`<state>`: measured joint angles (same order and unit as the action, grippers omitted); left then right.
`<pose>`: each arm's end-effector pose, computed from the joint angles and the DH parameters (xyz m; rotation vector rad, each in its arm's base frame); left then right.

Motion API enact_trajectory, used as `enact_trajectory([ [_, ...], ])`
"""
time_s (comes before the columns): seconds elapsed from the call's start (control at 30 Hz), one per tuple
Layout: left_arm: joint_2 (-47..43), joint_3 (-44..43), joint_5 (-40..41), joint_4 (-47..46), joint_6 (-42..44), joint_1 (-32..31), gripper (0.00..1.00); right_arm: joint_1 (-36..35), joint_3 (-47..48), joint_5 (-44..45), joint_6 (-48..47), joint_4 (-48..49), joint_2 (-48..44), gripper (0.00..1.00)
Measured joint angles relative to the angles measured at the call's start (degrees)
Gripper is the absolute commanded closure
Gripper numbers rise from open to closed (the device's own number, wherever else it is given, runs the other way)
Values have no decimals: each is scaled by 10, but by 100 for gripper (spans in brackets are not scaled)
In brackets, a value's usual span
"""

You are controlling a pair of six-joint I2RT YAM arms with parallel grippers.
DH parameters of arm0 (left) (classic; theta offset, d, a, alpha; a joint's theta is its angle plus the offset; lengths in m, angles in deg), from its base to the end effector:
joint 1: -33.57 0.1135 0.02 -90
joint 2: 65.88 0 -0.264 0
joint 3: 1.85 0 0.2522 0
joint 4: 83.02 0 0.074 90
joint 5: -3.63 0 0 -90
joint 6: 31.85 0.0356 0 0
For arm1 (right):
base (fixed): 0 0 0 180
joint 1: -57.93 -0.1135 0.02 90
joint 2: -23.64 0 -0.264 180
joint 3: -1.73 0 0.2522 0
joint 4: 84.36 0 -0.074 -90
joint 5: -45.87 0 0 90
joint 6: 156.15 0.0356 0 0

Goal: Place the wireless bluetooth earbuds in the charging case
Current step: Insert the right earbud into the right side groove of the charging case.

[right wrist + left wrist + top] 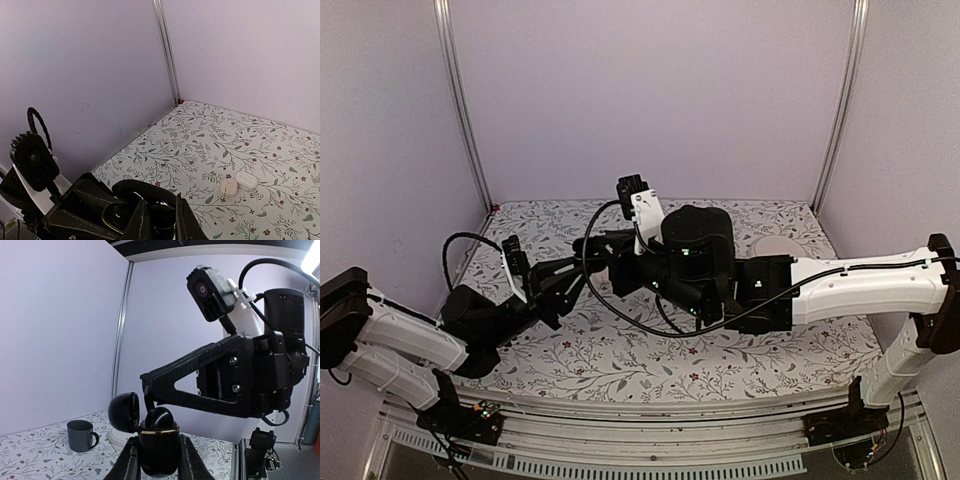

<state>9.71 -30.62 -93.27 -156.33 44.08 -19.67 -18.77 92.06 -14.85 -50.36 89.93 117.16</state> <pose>0.1311 -0.1826 0.2341 0.5018 1.0689 -1.1113 0.1071 0.3773 0.3467 -0.5413 1.6804 0.7535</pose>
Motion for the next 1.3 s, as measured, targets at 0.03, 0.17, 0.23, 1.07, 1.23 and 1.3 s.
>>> enact_trajectory([
  [0.03,0,0,0,0,2,0,100,0,0,0,0,0,0,88],
  [0.17,0,0,0,0,5,0,100,0,0,0,0,0,0,87],
  [0.23,0,0,1,0,6,0,100,0,0,0,0,-1,0,85],
  [1.07,22,-1,2,0,9,2,100,0,0,16,0,-21,5,82],
  [1.23,22,-1,3,0,10,3,100,0,0,16,0,-21,5,77],
  [1.3,22,-5,12,0,10,6,100,-3,0,2,0,-29,7,76],
])
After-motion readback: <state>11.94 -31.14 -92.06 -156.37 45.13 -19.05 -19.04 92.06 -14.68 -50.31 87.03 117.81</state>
